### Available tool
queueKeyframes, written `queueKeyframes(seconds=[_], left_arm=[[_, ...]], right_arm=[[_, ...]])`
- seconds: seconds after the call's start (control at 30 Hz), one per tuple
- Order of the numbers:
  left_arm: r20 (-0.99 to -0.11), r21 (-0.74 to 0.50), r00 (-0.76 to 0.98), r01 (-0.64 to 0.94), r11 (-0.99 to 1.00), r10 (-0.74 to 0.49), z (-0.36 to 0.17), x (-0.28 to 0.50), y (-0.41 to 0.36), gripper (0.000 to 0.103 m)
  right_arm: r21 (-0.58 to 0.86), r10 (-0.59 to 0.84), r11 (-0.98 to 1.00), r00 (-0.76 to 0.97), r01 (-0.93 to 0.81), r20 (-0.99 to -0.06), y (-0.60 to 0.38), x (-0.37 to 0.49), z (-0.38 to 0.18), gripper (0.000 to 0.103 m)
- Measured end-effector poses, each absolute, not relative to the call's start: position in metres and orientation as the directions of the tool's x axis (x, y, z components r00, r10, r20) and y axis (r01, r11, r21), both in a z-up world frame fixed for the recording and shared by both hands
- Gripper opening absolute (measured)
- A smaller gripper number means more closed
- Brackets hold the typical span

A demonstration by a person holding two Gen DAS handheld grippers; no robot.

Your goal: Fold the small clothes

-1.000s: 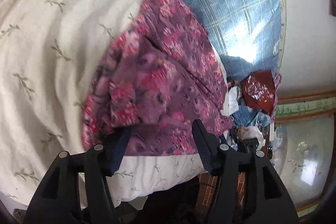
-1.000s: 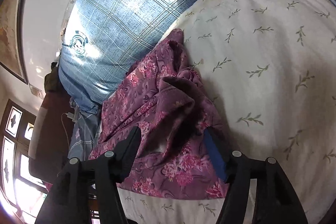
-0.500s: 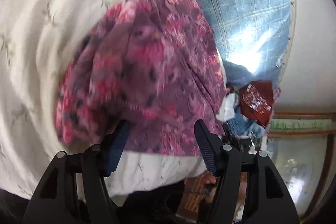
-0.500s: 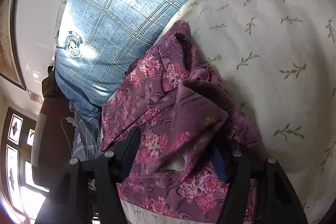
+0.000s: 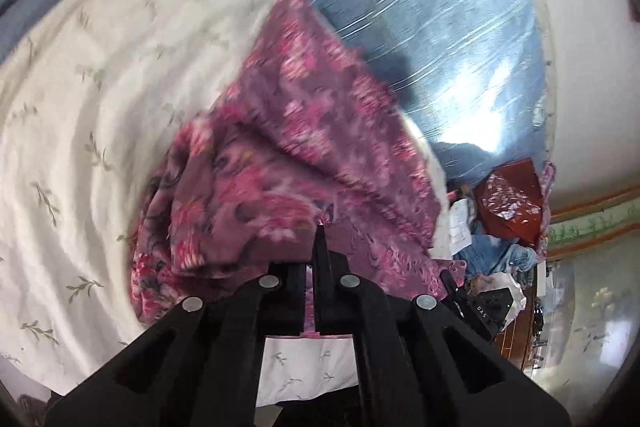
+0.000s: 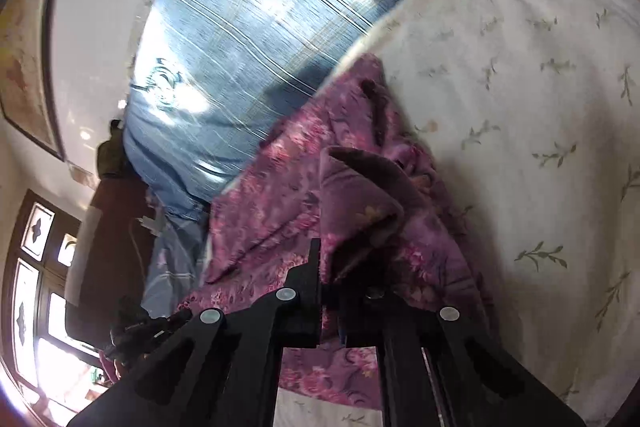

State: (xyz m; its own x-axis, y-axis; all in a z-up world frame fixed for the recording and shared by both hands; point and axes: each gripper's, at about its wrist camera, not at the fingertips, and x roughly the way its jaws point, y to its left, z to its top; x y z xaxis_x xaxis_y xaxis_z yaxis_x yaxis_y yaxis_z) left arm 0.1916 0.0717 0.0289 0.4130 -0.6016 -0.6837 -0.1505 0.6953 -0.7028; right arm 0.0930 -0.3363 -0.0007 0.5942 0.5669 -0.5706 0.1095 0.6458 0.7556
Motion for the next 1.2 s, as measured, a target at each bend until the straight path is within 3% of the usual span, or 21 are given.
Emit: queueKeyframes(seconds=[0.2,0.43,0.63,0.73,0.87,0.97,1.03,1.07,1.1,1.2], left_arm=[[-0.644,-0.707,0.491,-0.089,0.702,-0.586,0.064,0.235,0.075,0.001],[-0.707,-0.658,0.474,-0.171,0.733,-0.524,0.04,0.336,0.073,0.001],[-0.741,-0.653,0.391,-0.228,0.723,-0.546,0.013,0.395,0.07,0.001],[-0.751,-0.647,0.35,-0.221,0.73,-0.56,0.007,0.401,0.066,0.001],[-0.732,-0.665,0.352,-0.181,0.725,-0.583,0.014,0.399,0.062,0.002],[-0.723,-0.675,0.367,-0.194,0.712,-0.585,0.019,0.412,0.063,0.003],[-0.728,-0.669,0.391,-0.227,0.708,-0.563,0.023,0.424,0.073,0.015],[-0.722,-0.681,0.386,-0.245,0.69,-0.575,0.023,0.428,0.08,0.033],[-0.716,-0.692,0.376,-0.267,0.671,-0.589,0.022,0.431,0.088,0.04],[-0.691,-0.717,0.379,-0.244,0.653,-0.616,0.028,0.43,0.111,0.04]], right_arm=[[0.77,0.584,0.637,0.63,0.035,-0.512,-0.333,0.124,0.031,0.005],[0.77,0.563,0.631,0.624,0.098,-0.541,-0.323,0.196,0.013,0.006],[0.79,0.582,0.574,0.571,0.217,-0.58,-0.335,0.216,-0.016,0.015],[0.789,0.603,0.581,0.545,0.202,-0.583,-0.335,0.213,-0.008,0.025],[0.807,0.635,0.562,0.529,0.184,-0.563,-0.336,0.218,0.006,0.051],[0.82,0.66,0.525,0.498,0.23,-0.562,-0.336,0.248,-0.002,0.052],[0.837,0.615,0.498,0.589,0.225,-0.524,-0.345,0.261,0.007,0.052],[0.837,0.57,0.505,0.646,0.212,-0.507,-0.353,0.264,0.015,0.052],[0.826,0.538,0.519,0.668,0.219,-0.515,-0.358,0.267,0.018,0.052],[0.8,0.53,0.546,0.635,0.251,-0.561,-0.362,0.265,0.014,0.053]])
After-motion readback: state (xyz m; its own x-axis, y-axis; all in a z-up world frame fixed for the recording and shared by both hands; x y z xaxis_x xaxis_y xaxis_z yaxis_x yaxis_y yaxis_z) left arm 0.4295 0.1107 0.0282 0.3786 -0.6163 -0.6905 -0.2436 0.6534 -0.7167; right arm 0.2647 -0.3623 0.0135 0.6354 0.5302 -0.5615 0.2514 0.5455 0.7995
